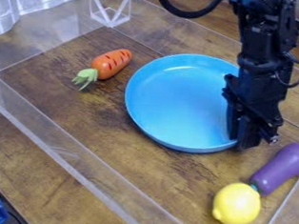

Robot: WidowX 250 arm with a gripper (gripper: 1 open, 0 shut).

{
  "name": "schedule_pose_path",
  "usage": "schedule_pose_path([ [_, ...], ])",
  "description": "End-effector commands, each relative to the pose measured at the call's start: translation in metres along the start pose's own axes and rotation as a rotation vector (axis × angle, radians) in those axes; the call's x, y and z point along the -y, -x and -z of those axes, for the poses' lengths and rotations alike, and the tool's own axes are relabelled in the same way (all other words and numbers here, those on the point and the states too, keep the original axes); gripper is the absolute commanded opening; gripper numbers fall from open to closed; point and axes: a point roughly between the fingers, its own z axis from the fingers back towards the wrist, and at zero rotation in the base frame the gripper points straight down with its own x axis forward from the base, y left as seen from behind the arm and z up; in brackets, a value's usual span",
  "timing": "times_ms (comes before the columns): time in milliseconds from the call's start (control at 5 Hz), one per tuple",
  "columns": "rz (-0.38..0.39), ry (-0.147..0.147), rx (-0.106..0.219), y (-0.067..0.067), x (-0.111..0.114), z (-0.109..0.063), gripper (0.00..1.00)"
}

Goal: Remove the purple eggplant from the blue tray and put it on the table

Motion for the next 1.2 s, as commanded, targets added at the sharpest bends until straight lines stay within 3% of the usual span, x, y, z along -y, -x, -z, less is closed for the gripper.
schedule_pose_path([
  [0, 0.058, -0.014, 0.063, -0.0193, 0.0078, -0.0200, 0.00],
  [1000, 0.106, 0.011, 0.037, -0.0253, 0.0152, -0.0254, 0.00],
])
